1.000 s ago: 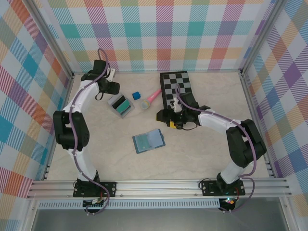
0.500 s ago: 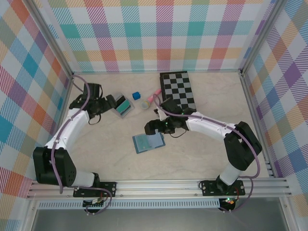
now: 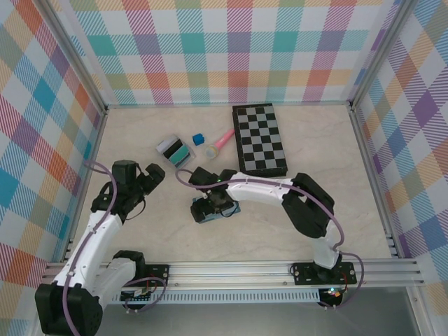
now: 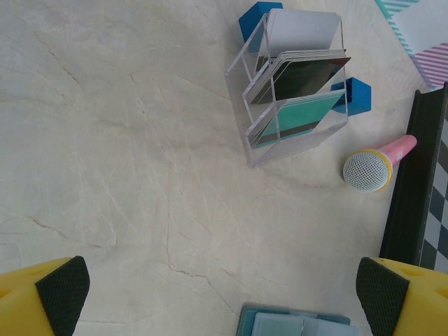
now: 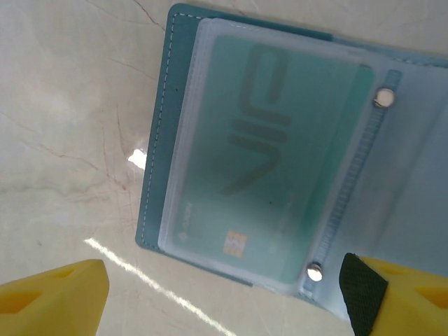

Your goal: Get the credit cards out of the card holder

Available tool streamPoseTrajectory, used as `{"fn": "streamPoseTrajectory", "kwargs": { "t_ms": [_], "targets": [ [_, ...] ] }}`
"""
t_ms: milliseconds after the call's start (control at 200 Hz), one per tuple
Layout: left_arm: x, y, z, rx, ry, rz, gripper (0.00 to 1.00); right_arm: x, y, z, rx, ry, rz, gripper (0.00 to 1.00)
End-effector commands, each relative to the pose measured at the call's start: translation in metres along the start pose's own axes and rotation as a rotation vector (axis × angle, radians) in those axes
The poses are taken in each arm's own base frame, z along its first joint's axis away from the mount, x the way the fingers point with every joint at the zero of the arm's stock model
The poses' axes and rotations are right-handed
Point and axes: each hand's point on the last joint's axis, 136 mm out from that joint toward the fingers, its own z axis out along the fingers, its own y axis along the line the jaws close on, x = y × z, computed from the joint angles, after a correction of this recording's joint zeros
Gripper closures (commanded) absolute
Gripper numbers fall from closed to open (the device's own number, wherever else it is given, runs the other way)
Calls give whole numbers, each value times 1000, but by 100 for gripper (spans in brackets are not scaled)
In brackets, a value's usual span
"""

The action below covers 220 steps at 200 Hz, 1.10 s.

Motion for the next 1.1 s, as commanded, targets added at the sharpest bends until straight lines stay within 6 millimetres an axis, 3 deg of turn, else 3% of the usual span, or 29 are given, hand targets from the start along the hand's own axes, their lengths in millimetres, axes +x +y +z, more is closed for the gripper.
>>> {"fn": "streamPoseTrajectory", "kwargs": {
  "t_ms": [0, 385, 680, 1095],
  "targets": [
    [8, 10, -4, -12, 13, -31, 0, -2, -13, 2, 101, 21, -12, 13],
    [15, 14, -1, -10, 33, -10, 0, -10, -18, 19, 170, 54, -1, 18],
    [17, 14, 2, 2, 40, -20, 0, -4, -21, 26, 182, 70, 30, 24],
    [26, 8, 5, 39, 86, -21, 0, -11, -25, 28, 126, 47, 202, 39]
  ]
}}
